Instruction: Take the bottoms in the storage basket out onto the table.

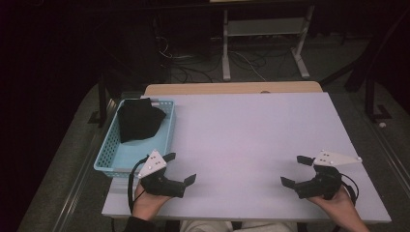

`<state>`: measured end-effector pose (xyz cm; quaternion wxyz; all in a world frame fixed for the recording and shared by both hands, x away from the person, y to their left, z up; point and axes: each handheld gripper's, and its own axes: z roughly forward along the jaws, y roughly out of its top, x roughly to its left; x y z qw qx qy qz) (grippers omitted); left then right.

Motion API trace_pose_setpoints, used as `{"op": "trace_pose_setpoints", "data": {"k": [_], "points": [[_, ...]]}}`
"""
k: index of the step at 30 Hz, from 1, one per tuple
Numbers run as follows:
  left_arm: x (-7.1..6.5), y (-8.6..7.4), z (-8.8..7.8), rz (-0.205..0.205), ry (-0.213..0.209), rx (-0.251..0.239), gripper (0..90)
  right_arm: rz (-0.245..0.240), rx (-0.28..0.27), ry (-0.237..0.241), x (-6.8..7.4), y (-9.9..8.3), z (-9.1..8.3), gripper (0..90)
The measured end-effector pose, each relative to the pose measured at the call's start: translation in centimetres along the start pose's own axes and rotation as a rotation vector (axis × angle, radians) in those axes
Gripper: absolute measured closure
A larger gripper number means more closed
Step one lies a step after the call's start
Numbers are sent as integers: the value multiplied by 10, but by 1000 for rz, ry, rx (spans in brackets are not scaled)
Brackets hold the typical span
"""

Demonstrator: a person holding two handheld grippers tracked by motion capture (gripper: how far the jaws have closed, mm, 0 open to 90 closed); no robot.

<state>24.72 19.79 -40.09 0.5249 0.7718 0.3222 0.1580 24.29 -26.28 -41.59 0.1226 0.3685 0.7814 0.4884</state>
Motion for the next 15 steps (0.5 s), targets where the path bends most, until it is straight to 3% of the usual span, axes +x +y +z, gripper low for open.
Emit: {"op": "trace_pose_setpoints", "data": {"k": [15], "points": [[0,0,-3,-14,32,11,0,5,6,3,1,-1,0,0]]}}
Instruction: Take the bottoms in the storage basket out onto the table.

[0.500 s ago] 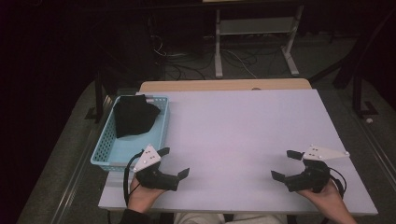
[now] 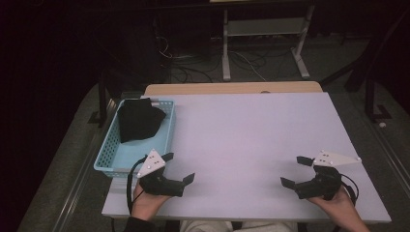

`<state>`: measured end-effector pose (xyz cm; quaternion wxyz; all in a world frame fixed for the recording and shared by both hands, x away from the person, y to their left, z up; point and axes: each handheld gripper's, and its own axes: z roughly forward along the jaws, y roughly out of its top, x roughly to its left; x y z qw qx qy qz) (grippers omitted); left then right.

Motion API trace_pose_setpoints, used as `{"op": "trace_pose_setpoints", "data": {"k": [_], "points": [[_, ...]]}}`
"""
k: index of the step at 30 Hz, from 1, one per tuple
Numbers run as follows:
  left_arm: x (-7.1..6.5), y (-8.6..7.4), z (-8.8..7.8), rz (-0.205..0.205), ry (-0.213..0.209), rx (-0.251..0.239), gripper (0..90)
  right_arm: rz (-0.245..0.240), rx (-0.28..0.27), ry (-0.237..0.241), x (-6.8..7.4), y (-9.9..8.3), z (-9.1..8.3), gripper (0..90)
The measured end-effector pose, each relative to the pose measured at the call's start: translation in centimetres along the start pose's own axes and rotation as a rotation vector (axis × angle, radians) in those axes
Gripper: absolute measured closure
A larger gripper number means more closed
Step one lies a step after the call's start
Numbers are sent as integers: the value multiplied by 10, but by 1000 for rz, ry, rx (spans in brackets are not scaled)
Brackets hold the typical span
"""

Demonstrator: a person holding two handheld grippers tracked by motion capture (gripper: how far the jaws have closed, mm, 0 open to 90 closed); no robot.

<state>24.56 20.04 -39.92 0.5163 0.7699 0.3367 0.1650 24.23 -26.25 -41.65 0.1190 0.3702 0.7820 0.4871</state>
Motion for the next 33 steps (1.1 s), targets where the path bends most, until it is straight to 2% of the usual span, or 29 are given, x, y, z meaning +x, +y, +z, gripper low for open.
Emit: {"op": "trace_pose_setpoints", "data": {"k": [16,33], "points": [[-5,5,-3,28,-14,16,0,-9,11,-1,0,0,0,0],[-5,19,-9,50,-20,25,0,-10,14,-2,1,0,1,0]]}}
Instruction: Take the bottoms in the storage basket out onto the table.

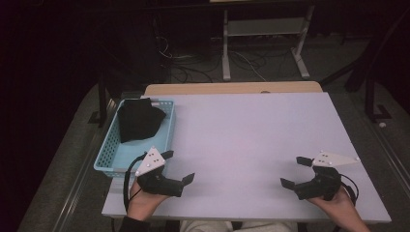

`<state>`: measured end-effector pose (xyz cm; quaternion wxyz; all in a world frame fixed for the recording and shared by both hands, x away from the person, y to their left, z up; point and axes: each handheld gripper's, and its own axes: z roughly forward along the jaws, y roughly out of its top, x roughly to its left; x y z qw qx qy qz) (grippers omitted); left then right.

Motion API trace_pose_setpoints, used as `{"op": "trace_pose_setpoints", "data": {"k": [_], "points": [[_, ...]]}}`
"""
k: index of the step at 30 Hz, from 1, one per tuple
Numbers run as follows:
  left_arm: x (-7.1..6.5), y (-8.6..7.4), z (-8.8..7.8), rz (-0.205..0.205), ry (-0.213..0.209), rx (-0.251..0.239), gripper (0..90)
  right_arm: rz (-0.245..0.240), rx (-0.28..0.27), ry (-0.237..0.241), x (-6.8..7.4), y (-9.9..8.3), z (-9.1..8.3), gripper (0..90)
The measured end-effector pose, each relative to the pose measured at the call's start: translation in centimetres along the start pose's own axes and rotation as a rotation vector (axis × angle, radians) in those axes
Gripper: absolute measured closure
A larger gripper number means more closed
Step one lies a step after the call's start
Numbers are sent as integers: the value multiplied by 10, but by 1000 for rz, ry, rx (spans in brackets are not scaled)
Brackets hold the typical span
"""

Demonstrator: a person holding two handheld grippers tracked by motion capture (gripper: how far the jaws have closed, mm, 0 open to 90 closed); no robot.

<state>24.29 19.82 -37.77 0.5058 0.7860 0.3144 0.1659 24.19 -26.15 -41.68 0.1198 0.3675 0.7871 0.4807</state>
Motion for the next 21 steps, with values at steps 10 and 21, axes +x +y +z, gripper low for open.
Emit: {"op": "trace_pose_setpoints", "data": {"k": [10,21], "points": [[7,8,-7,-2,11,4,0,-6,2,-1,0,0,1,0],[13,19,-14,0,4,6,0,-7,6,-2,0,0,1,0]]}}
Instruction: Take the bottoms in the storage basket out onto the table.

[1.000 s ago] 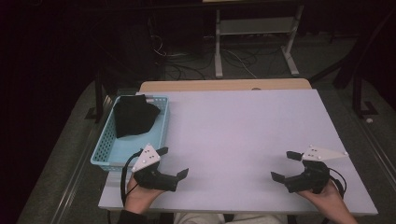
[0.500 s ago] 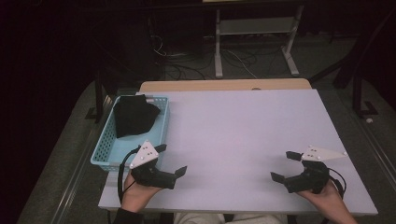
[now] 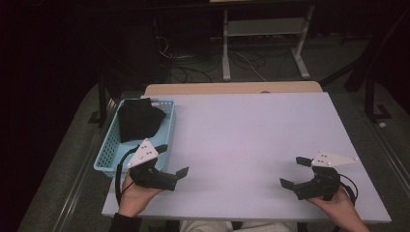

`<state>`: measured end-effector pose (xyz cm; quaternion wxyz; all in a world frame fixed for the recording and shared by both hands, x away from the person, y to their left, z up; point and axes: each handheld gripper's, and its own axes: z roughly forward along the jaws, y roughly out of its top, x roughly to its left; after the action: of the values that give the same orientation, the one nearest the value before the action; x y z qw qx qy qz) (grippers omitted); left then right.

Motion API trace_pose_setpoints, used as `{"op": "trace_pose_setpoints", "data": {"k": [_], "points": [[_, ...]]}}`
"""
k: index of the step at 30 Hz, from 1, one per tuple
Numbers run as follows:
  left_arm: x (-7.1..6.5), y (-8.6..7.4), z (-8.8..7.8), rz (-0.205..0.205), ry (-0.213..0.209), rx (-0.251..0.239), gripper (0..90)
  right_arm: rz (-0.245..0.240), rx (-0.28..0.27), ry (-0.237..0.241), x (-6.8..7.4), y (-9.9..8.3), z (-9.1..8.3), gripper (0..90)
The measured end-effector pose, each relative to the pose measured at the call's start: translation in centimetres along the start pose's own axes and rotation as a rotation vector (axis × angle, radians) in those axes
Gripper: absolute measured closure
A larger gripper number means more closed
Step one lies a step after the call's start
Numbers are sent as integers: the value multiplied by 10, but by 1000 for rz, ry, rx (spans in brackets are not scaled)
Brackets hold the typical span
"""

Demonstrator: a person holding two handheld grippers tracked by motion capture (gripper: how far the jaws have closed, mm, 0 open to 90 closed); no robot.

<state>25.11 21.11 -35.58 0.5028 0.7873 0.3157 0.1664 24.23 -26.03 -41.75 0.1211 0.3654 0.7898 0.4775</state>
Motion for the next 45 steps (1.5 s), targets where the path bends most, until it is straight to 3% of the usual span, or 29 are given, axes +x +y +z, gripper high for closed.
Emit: {"op": "trace_pose_setpoints", "data": {"k": [45], "points": [[39,32,14,-31,40,37,0,-12,22,5,1,-1,2,0]]}}
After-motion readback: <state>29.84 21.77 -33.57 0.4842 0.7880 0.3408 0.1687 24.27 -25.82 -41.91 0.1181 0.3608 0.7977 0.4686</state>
